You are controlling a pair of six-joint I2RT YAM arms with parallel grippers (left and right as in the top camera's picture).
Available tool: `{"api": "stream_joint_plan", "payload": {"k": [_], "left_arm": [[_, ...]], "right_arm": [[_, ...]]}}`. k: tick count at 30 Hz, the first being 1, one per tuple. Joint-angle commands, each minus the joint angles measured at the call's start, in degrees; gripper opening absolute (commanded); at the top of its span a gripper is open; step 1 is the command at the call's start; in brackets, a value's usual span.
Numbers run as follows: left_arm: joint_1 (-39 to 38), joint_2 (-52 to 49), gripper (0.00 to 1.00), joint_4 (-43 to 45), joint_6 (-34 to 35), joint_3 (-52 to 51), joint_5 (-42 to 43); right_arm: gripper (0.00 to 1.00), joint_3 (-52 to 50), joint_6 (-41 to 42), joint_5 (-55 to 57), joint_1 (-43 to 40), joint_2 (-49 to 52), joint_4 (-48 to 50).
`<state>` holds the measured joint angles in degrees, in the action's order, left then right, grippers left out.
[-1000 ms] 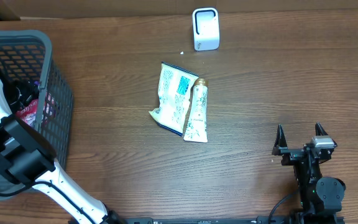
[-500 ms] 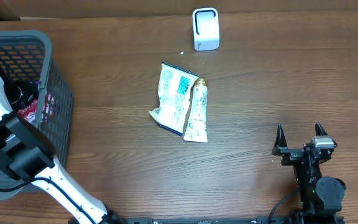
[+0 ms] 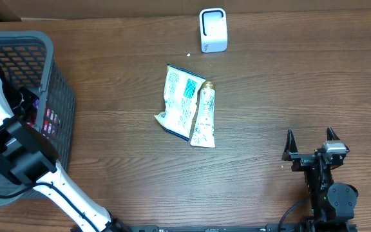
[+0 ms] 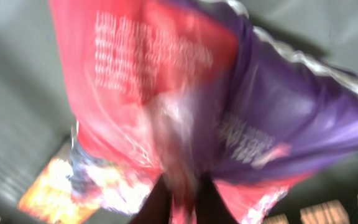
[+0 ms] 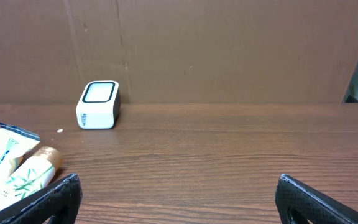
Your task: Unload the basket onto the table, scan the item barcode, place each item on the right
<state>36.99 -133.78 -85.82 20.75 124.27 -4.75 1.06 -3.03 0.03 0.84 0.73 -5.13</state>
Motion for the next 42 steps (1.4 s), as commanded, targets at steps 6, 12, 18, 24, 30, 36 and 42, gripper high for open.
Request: {"api": "stream_joint_plan", "payload": {"k": [6,12,18,24,30,36,42], "left_arm": [[0.5,-8.3,0.04,-11.0,-0.6,29.9,4.3],[0.1,-7.9,0.12,-11.0,-3.1,34.8,4.3],[0.0,-8.0,0.48,-10.7,-0.9,28.2,3.8],[-0.9,-8.2,0.87,-8.2,-0.2,20.4,4.8],[-3.2,-8.2,0.95,-4.2,2.2,12.8,4.2],[-4.8,-8.2,0.98,-1.7,4.5,7.0,0.8],[-5.7,-8.2,0.98,-0.2,5.2,3.1,-1.9]], "right_arm": [[1.0,-0.6,-0.2,0.3,0.2,-0.6,0.3],[1.0,-0.6,-0.2,0.3,0.2,-0.6,0.3],[1.0,-0.6,-0.2,0.3,0.2,-0.6,0.3],[1.0,-0.6,-0.2,0.3,0.2,-0.6,0.3],[1.0,-0.6,-0.2,0.3,0.2,-0.6,0.3],[1.0,-0.6,-0.2,0.3,0.2,-0.6,0.3],[1.0,-0.6,-0.2,0.3,0.2,-0.6,0.3]]}}
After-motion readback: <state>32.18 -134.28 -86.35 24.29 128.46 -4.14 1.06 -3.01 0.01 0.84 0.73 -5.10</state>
